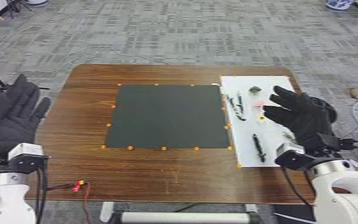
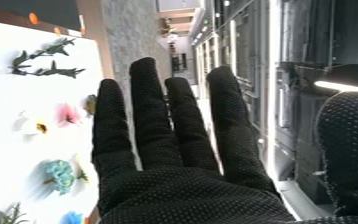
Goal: Arrange flowers
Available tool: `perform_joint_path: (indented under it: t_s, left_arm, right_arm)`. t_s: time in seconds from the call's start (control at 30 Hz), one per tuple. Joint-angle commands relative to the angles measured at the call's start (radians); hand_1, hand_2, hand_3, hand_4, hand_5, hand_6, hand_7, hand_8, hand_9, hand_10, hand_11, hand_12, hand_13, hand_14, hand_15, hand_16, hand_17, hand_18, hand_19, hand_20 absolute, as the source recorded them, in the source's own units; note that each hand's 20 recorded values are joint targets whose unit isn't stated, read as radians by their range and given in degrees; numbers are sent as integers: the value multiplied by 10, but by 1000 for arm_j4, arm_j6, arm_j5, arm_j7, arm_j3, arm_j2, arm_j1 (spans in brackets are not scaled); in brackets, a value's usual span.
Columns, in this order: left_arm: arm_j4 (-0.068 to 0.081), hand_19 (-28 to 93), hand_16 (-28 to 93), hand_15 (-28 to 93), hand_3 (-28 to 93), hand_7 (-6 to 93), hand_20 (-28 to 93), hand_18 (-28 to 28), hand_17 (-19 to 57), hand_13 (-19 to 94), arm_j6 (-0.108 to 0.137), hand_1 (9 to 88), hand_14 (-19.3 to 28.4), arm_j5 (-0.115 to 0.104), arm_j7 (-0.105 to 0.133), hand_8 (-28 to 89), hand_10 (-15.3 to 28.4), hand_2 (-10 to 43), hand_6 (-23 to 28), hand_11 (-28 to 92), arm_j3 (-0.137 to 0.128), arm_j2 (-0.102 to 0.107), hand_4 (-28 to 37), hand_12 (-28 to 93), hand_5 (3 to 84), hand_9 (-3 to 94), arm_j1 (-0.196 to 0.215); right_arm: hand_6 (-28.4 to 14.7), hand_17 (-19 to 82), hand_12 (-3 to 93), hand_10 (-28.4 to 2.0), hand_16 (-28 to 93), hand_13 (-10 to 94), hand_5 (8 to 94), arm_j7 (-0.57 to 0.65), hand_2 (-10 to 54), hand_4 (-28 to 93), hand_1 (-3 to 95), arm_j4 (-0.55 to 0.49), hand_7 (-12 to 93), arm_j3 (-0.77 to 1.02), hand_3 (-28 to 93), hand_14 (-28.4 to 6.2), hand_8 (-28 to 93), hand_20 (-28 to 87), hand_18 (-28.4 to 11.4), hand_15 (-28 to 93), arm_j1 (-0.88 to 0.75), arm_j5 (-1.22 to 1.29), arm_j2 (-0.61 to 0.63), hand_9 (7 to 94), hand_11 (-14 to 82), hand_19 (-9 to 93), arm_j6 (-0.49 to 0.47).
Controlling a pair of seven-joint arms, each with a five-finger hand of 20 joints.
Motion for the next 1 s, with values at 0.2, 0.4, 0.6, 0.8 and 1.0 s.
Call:
perform_joint_path:
  t_s: [0.2, 0.4, 0.6, 0.8, 1.0]
  left_arm:
    - [0, 281, -45, 76, 703, 51, 62, 100, -51, 186, -9, 283, 78, -11, -4, -80, 116, 85, 55, 114, 2, -8, -283, 46, 368, 263, 14]
    - [0, 282, -45, 75, 704, 51, 62, 101, -51, 187, -11, 284, 77, -11, -7, -80, 116, 85, 54, 114, 7, -13, -283, 47, 368, 263, 12]
    - [-1, 282, -45, 76, 704, 52, 62, 101, -51, 187, -9, 283, 77, -11, -4, -80, 116, 86, 54, 115, 9, -15, -283, 47, 369, 263, 13]
    - [-1, 281, -45, 78, 702, 53, 62, 101, -50, 186, -2, 284, 78, -11, 3, -80, 116, 87, 55, 115, 9, -14, -283, 47, 370, 263, 15]
    - [3, 280, -46, 77, 703, 53, 62, 100, -49, 187, 12, 284, 78, -13, 9, -80, 116, 87, 55, 115, 0, -11, -283, 47, 370, 263, 13]
  right_arm:
    - [-44, 98, 152, -157, 215, 364, 440, -4, 69, -267, 128, 1, 153, 1, 765, -151, -108, 153, -188, 217, 2, -1, -2, 399, 57, 400, 1]
    - [-44, 98, 152, -158, 215, 365, 441, 1, 70, -267, 130, -4, 153, 12, 765, -151, -109, 153, -188, 220, -6, 2, -11, 399, 57, 400, -13]
    - [-44, 98, 152, -158, 214, 366, 442, -2, 67, -266, 131, -7, 152, 19, 765, -151, -108, 153, -188, 220, -9, -10, -13, 402, 56, 400, -15]
    - [-46, 98, 156, -165, 223, 343, 440, -44, 46, -263, 145, -22, 157, -19, 765, -147, -108, 156, -187, 230, -26, -241, 20, 372, 54, 411, 92]
    - [-58, 105, 173, -172, 222, 348, 428, -63, 5, -260, 174, -5, 171, -124, 749, -144, -114, 158, -193, 377, -28, -722, 88, 407, 125, 465, 267]
